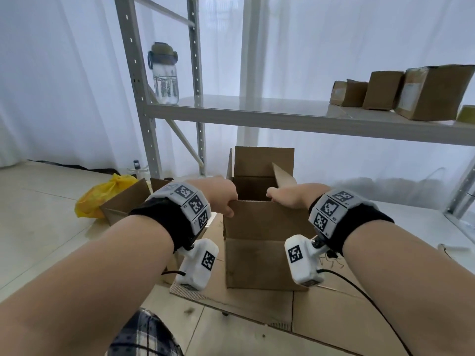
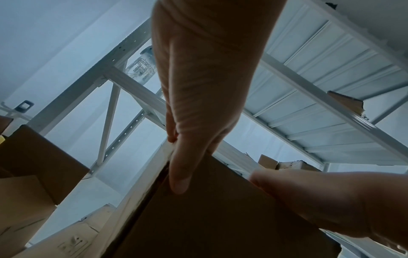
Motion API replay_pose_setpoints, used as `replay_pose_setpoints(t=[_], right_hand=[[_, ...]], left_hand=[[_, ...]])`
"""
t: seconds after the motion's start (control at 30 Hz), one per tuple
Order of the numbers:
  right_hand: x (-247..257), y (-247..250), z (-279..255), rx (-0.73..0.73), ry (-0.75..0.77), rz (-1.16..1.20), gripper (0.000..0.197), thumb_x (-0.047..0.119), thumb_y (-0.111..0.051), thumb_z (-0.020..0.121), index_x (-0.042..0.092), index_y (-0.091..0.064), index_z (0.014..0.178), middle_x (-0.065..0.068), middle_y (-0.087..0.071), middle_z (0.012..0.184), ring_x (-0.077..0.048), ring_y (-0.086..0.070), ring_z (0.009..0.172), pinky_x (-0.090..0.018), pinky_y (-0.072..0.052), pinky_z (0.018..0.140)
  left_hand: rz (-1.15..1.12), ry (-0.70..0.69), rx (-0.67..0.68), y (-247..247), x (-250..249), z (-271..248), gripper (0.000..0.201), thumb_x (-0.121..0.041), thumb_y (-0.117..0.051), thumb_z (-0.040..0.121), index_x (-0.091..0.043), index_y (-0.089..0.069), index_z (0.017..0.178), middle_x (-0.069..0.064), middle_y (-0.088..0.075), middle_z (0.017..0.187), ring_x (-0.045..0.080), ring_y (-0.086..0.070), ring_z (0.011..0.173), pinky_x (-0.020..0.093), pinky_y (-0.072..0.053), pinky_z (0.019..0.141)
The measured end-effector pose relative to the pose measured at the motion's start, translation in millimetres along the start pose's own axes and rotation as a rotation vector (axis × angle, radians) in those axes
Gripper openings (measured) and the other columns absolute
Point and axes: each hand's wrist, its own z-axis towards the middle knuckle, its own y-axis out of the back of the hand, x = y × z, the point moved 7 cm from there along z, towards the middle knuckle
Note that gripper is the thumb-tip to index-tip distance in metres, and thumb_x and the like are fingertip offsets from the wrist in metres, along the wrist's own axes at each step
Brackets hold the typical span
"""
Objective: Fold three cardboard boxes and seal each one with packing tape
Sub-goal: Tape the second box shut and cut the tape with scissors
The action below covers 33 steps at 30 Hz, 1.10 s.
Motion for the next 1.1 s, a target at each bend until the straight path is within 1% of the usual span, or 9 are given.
replay_pose_setpoints(t=[0.1,0.23,0.43,0.53,0.63,0.7,0.8,0.9,1.1], right_hand=[[-9,7,1,-0.063,-0.037,-0.031,0.062,0.051,-0.017,0.099,0.014,-0.04,0.143,-0.012,-0.032,0.153,-0.028,-0.03,0.14,-0.043,-0.02,0.115],[-31,34,-3,-0.221,-0.046,0.015,0.069,0.056,-0.014,0.098,0.01,-0.045,0.14,-0.013,-0.041,0.147,-0.03,-0.04,0.133,-0.044,-0.025,0.112],[-74,42,-32,-0.269,0.059,-0.013,0.106,0.09,-0.014,0.069,0.011,-0.058,0.123,-0.006,-0.059,0.127,-0.024,-0.053,0.115,-0.039,-0.038,0.101],[-91,34,-40,-0.274,0.119,-0.124,0.097,0.083,-0.049,0.067,0.011,-0.048,0.132,-0.003,-0.056,0.129,-0.021,-0.054,0.112,-0.037,-0.046,0.096],[-97,30,-31,-0.283,0.132,0.061,0.078,0.049,-0.076,0.075,0.009,-0.044,0.135,-0.006,-0.053,0.125,-0.022,-0.056,0.103,-0.035,-0.058,0.074],[-88,27,-19,-0.301,0.165,0.171,0.051,0.029,-0.075,0.082,0.007,-0.053,0.123,-0.008,-0.056,0.117,-0.023,-0.061,0.094,-0.035,-0.06,0.064],[-71,34,3,-0.384,0.191,0.121,0.018,0.021,-0.069,0.088,0.008,-0.06,0.097,-0.01,-0.061,0.099,-0.022,-0.063,0.081,-0.034,-0.059,0.063],[-54,42,25,-0.417,0.209,0.047,0.012,0.024,-0.065,0.091,0.014,-0.059,0.091,-0.005,-0.06,0.094,-0.019,-0.058,0.081,-0.031,-0.052,0.075],[-9,60,93,-0.541,0.232,0.136,0.025,0.026,-0.059,0.093,0.014,-0.059,0.115,-0.006,-0.062,0.111,-0.023,-0.057,0.099,-0.034,-0.046,0.086]], left_hand=[[-0.025,0.091,0.001,-2,8,5,0.051,-0.061,-0.047,0.089,-0.016,-0.066,0.103,0.003,-0.053,0.101,0.02,-0.041,0.107,0.041,-0.04,0.096],[-0.213,0.153,-0.078,-6,13,6,0.07,-0.079,-0.036,0.075,-0.017,-0.066,0.085,0.002,-0.057,0.088,0.017,-0.048,0.093,0.037,-0.044,0.091],[-0.547,0.21,-0.357,-8,9,1,0.068,-0.057,-0.069,0.075,-0.022,-0.049,0.13,0.006,-0.025,0.15,0.028,-0.041,0.131,0.039,-0.039,0.106],[-0.576,0.276,-0.269,-16,14,3,0.07,-0.056,-0.069,0.076,-0.016,-0.048,0.13,0.007,-0.051,0.133,0.022,-0.052,0.115,0.033,-0.046,0.096],[-0.575,0.29,-0.237,-18,20,8,0.064,-0.055,-0.068,0.077,-0.012,-0.055,0.123,0.004,-0.062,0.116,0.017,-0.057,0.099,0.03,-0.049,0.089],[-0.531,0.293,-0.212,-17,21,16,0.058,-0.054,-0.067,0.079,-0.012,-0.058,0.119,0.003,-0.064,0.11,0.016,-0.06,0.095,0.029,-0.051,0.087],[-0.505,0.315,-0.152,-17,34,31,0.048,-0.051,-0.064,0.084,-0.012,-0.061,0.111,0.002,-0.065,0.098,0.016,-0.063,0.087,0.027,-0.053,0.082],[-0.552,0.338,-0.147,-21,59,45,0.035,-0.039,-0.062,0.09,-0.01,-0.062,0.11,0.0,-0.061,0.092,0.015,-0.061,0.084,0.023,-0.05,0.077],[-0.591,0.467,-0.282,-25,131,74,0.03,-0.034,-0.06,0.092,-0.012,-0.058,0.114,0.006,-0.062,0.109,0.017,-0.054,0.092,0.03,-0.047,0.088]])
